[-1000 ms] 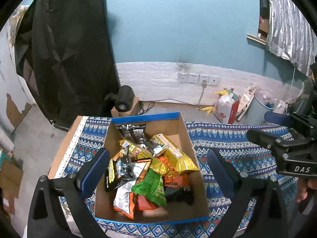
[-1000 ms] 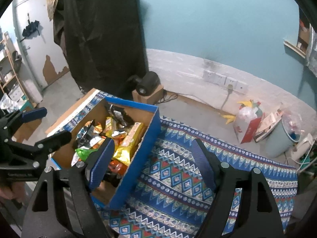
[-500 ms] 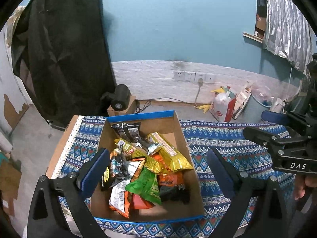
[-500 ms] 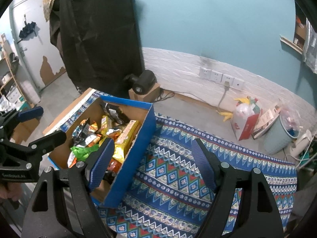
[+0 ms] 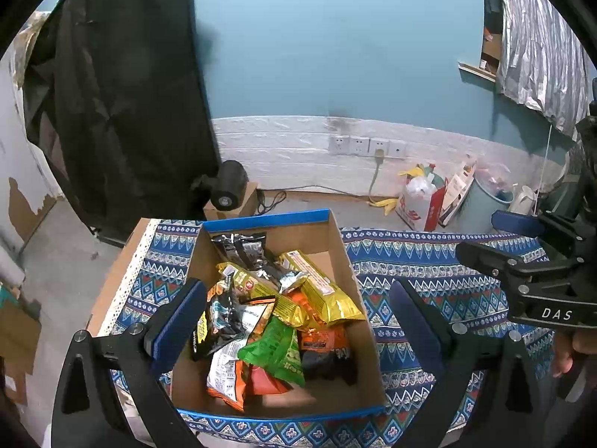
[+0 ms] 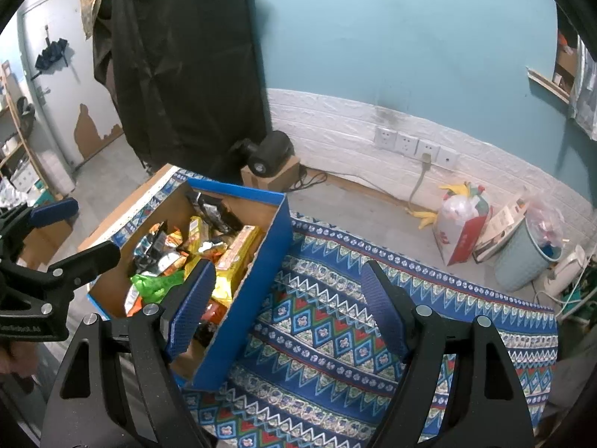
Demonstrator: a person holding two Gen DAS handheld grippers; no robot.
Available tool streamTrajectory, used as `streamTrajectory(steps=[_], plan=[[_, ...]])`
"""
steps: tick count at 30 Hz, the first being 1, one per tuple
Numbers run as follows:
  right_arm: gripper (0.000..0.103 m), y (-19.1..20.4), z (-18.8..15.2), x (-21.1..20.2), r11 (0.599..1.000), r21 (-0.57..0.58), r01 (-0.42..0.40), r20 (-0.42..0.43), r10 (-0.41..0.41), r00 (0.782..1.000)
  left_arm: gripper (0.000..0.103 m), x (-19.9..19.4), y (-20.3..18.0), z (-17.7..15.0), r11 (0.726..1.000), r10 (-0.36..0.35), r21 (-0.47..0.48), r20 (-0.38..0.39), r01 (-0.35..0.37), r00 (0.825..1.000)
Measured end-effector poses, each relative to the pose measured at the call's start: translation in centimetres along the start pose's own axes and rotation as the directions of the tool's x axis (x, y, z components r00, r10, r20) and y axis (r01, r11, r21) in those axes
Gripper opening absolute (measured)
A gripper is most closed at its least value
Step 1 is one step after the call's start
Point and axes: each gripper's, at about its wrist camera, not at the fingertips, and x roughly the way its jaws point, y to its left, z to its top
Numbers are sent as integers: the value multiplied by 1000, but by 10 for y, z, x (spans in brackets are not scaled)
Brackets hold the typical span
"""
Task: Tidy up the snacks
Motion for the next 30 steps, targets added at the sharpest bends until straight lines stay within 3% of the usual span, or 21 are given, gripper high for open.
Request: streamTrajectory(steps=[30], plan=[[79, -2, -1, 3, 1000, 0, 6, -8, -6, 1000, 99, 3, -7, -3, 1000, -1, 22, -28, 2, 1000]])
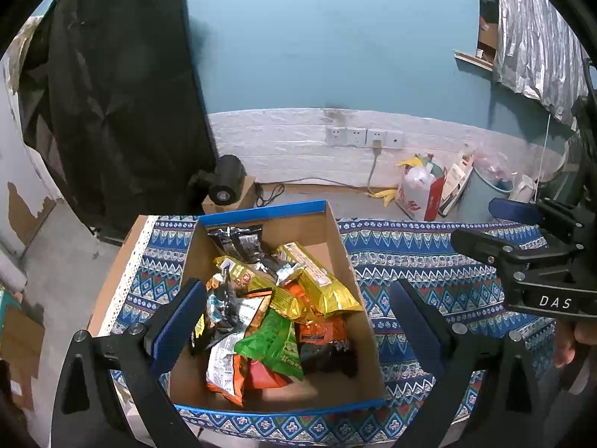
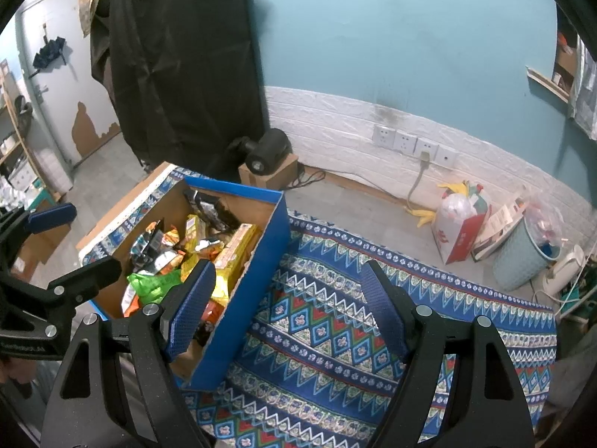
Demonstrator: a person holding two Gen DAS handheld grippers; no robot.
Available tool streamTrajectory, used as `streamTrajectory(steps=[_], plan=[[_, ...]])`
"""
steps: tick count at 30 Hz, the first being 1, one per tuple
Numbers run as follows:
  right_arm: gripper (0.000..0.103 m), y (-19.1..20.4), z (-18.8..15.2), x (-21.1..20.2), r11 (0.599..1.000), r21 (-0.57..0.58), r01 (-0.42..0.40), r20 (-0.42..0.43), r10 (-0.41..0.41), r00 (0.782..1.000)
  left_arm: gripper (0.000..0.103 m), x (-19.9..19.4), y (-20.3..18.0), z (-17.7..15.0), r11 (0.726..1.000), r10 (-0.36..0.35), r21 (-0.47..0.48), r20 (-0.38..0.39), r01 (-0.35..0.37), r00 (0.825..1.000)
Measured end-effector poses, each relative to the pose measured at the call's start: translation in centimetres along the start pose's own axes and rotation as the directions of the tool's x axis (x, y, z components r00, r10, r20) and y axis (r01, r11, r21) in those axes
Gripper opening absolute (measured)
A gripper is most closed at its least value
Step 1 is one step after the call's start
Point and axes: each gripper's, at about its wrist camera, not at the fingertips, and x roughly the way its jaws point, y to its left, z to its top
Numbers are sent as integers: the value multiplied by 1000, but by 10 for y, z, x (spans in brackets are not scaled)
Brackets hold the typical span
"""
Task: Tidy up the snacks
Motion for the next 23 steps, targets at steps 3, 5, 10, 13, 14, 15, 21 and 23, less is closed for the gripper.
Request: streamTrajectory(steps=[3, 5, 10, 13, 14, 15, 21, 23], plan=[[79, 0, 0, 0, 1000, -2, 0, 0, 0, 1000, 99, 0, 2, 0, 1000, -5, -7, -3, 5, 1000], [79, 0, -1, 0, 1000, -2, 1, -1, -1, 1000, 99, 1, 2, 0, 1000, -6, -8, -4, 6, 1000], [79, -1, -2, 0, 1000, -3, 2, -4, -2, 1000, 99, 2, 1, -1, 1000, -7, -8, -14, 7, 1000], [79, -1, -3, -1, 1000, -7, 2, -3, -2, 1000, 99, 2, 0, -1, 1000, -3, -4, -13, 3, 1000], [79, -1, -3, -1, 1000, -6, 4, -3, -4, 1000, 99, 2, 0, -1, 1000, 0, -3, -13, 0, 1000], [79, -1, -3, 0, 1000, -5, 4, -3, -5, 1000, 99, 2, 0, -1, 1000, 0, -3, -12, 0, 1000], [79, -1, -2, 0, 1000, -8, 2, -6, -2, 1000, 99, 1, 0, -1, 1000, -5, 1, -8, 5, 1000], [79, 0, -2, 0, 1000, -7, 4, -6, -4, 1000, 99, 1, -1, -1, 1000, -6, 5, -10, 6, 1000]])
